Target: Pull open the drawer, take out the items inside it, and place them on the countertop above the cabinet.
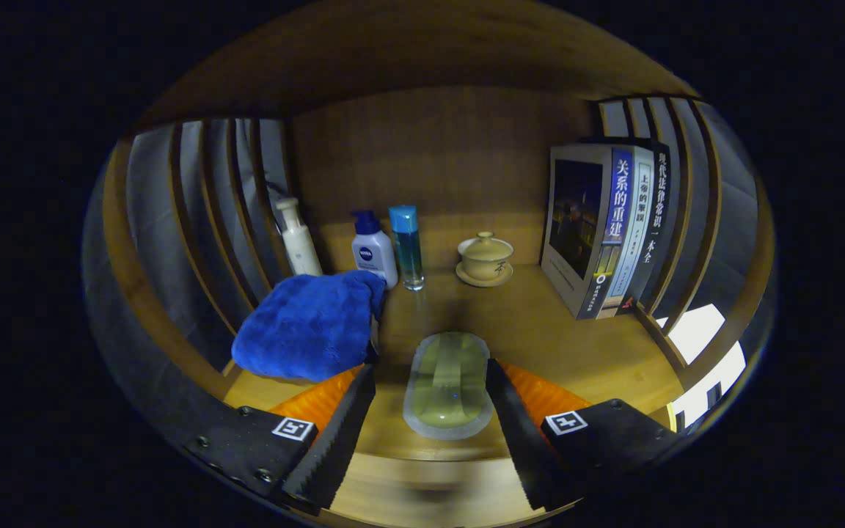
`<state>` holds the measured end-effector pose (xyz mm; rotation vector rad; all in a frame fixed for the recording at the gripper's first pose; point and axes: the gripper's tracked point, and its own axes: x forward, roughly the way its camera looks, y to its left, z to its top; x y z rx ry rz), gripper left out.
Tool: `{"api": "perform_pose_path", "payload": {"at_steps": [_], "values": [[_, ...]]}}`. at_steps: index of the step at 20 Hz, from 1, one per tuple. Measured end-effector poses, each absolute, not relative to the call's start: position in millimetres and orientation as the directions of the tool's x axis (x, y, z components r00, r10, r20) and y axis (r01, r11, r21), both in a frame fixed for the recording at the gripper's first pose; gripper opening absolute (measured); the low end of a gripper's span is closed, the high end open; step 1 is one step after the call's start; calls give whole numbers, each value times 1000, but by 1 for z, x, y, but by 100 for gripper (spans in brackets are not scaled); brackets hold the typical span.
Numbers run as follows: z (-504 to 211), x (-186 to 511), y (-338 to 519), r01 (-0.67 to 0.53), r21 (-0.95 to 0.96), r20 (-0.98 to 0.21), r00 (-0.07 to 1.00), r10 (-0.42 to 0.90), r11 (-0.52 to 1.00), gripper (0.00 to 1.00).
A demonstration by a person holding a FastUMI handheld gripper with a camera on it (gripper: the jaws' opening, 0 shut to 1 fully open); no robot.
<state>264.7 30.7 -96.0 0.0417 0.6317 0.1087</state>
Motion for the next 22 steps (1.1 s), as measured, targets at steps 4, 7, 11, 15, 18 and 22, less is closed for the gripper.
{"api": "perform_pose_path", "payload": {"at_steps": [4, 7, 11, 15, 18, 22], "values": [[-57, 236, 38, -134, 71, -523, 839, 152, 988, 99], [-31, 207, 50, -184, 71, -478, 856, 196, 980, 98], [-13, 167, 56, -212, 32, -433, 878, 205, 977, 98], [-5, 125, 65, -224, -11, -363, 909, 205, 975, 98], [-8, 93, 73, -228, -20, -330, 920, 209, 973, 98], [-10, 59, 76, -209, -25, -295, 936, 192, 978, 98]]}}
